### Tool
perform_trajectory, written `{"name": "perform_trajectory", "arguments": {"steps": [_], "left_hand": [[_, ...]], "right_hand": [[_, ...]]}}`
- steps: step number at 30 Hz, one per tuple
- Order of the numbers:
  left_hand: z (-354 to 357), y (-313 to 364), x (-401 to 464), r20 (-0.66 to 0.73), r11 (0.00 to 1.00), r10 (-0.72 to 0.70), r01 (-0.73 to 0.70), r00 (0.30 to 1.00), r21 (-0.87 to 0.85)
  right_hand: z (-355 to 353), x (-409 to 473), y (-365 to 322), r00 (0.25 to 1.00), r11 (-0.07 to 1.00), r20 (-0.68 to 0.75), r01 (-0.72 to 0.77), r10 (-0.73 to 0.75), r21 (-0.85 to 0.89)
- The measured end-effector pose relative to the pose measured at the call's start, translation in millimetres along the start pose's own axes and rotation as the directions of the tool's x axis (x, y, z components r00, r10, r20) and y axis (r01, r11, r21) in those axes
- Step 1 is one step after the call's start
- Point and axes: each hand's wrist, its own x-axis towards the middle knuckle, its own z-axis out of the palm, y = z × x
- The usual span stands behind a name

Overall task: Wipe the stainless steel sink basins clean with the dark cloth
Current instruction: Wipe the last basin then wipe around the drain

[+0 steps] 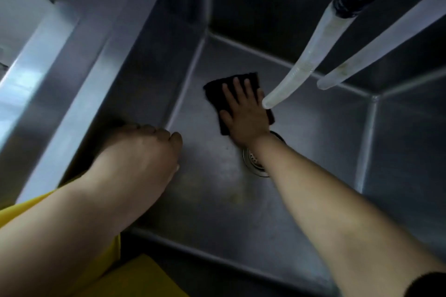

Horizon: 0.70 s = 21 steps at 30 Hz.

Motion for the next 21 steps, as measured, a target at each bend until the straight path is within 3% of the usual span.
{"name": "perform_trajectory", "arguments": {"steps": [5, 9, 13, 15, 21], "left_hand": [[2.2, -2.3, 1.7, -0.053, 0.997, 0.005, -0.010, 0.999, -0.077], [3.1, 0.4, 6.2, -0.051, 0.993, 0.015, -0.021, 0.999, -0.120], [0.5, 2.8, 9.4, -0.072, 0.990, 0.030, -0.040, 0.997, -0.138], [-4.0, 3.0, 9.3, -0.080, 0.990, 0.016, -0.027, 0.997, -0.137], [-8.6, 6.9, 4.4, -0.040, 0.996, 0.023, -0.026, 0.999, -0.089]], "right_hand": [[-14.7, -34.6, 108.2, 0.926, 0.925, -0.012, -0.377, 0.377, -0.051], [-21.5, -54.9, 151.3, 0.755, 0.755, 0.031, -0.655, 0.655, -0.014], [-22.9, -21.3, 130.7, 0.591, 0.586, 0.065, -0.806, 0.804, 0.082], [-21.7, -5.5, 114.9, 0.582, 0.574, 0.059, -0.812, 0.811, 0.109], [-15.4, 29.8, 54.0, 0.665, 0.666, -0.039, -0.742, 0.746, 0.081]]}}
